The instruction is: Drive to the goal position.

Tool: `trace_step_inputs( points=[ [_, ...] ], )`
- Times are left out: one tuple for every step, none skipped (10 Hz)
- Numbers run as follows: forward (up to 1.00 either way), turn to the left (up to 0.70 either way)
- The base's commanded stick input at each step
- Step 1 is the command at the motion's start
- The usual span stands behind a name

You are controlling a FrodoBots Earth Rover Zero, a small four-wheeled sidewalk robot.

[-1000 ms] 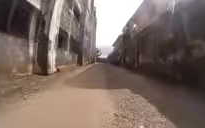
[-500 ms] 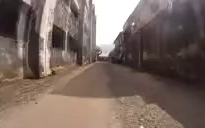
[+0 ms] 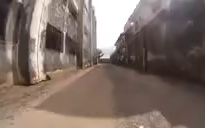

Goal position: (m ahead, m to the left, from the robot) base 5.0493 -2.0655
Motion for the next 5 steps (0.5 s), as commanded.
trace_step_inputs(
  points=[
    [1.00,0.00],
    [1.00,0.00],
    [1.00,0.00],
    [1.00,0.00],
    [1.00,0.00]
  ],
)
